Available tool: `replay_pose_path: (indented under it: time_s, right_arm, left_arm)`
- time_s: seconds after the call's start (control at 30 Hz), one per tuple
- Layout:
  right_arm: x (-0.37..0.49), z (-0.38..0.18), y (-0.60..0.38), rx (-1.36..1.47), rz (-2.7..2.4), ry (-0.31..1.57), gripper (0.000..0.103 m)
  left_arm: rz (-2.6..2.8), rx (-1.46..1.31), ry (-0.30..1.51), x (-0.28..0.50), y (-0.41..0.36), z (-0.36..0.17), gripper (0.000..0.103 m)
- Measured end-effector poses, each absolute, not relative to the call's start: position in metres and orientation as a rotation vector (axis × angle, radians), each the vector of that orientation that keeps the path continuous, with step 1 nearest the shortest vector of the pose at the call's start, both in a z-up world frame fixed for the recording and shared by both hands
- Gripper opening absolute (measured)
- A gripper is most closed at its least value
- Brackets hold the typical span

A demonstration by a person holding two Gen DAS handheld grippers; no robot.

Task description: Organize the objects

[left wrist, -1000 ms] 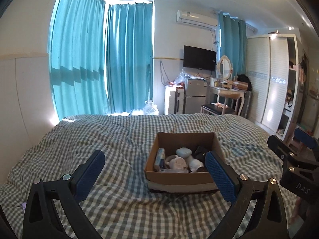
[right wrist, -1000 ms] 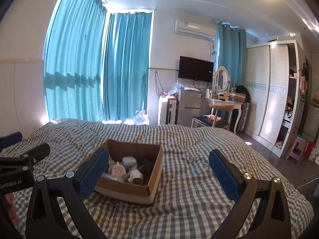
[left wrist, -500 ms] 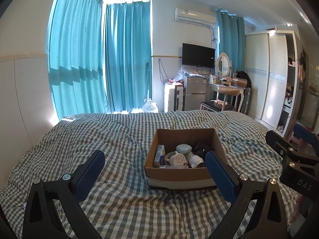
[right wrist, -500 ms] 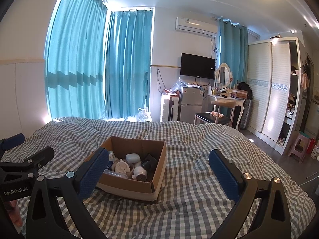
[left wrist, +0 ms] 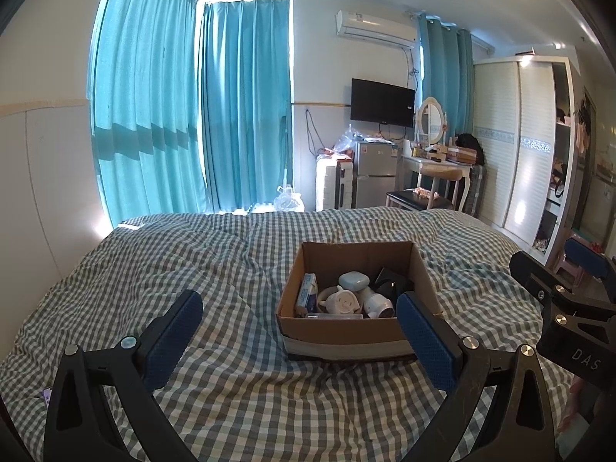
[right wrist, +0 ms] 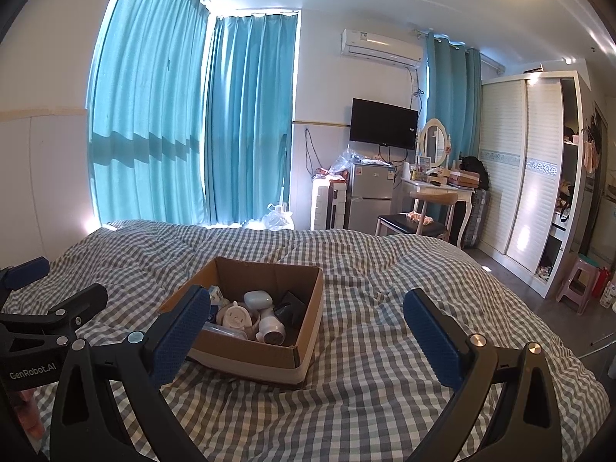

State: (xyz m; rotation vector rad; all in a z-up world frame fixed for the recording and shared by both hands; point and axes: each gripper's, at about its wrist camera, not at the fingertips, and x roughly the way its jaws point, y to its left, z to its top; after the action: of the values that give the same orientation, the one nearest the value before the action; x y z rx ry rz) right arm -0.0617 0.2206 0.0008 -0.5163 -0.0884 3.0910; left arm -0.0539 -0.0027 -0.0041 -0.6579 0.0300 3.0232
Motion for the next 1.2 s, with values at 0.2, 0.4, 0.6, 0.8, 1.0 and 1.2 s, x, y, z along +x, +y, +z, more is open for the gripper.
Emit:
replay_pose_path:
  time_s: [0.2,0.4,0.6,0.8,1.0,1.2]
  right_arm:
    - [-0.0622,-0.0007,0.2183,-0.523,3.093,-0.093,0.101]
    - [-0.0628,-0.0006,0.2185,-0.526,3.094,-0.09,0.101]
    - [-0.0636,-0.0001,0.2185,-0.53,3.094,-0.088,0.101]
    - [-0.0639,-0.0003,0.2169,-0.533,3.093,-0.093,0.101]
    - [-0.064,-0.0012,0.2155,-0.535,3.093,-0.095,0.101]
    - [-0.065,-0.0028,0.2157,-0.545,3.088,-0.093,0.101]
  left_arm:
    - [3.022,-0.662,0.022,-0.0541,-0.003,-0.0044,0.103]
    - [3.019,-0.672,0.017,-0.0556,-0.0045,-0.0041,0.103]
    - [3.018,-0.675,0.013,-0.0561,-0.005,-0.0036,0.103]
    - [3.015,-0.676,0.012,-0.0566,-0.0057,-0.0034,0.103]
    - [3.012,-0.679,0.015,-0.0565,-0.0057,-0.004,0.103]
    - [3.009,-0.695,0.015,-0.0572,-0.0061,-0.0051,0.103]
